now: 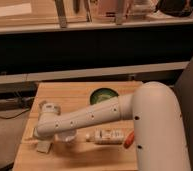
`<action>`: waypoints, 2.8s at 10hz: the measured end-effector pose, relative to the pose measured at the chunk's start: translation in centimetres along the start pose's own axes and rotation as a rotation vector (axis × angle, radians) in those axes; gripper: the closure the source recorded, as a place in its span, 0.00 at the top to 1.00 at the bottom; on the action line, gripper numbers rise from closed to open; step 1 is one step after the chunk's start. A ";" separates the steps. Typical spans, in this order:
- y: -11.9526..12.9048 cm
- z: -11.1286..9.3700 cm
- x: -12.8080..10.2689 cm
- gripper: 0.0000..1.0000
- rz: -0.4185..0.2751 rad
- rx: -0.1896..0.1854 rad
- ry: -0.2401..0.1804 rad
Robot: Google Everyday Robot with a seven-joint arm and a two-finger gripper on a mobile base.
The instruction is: Place the white sponge in the ceramic bowl
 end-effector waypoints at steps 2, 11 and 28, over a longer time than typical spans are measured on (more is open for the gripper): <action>0.4 0.3 0.1 0.80 0.014 0.042 -0.025; 0.1 1.3 0.4 0.61 0.065 0.057 -0.111; -0.8 -5.7 0.8 0.00 0.071 0.271 0.020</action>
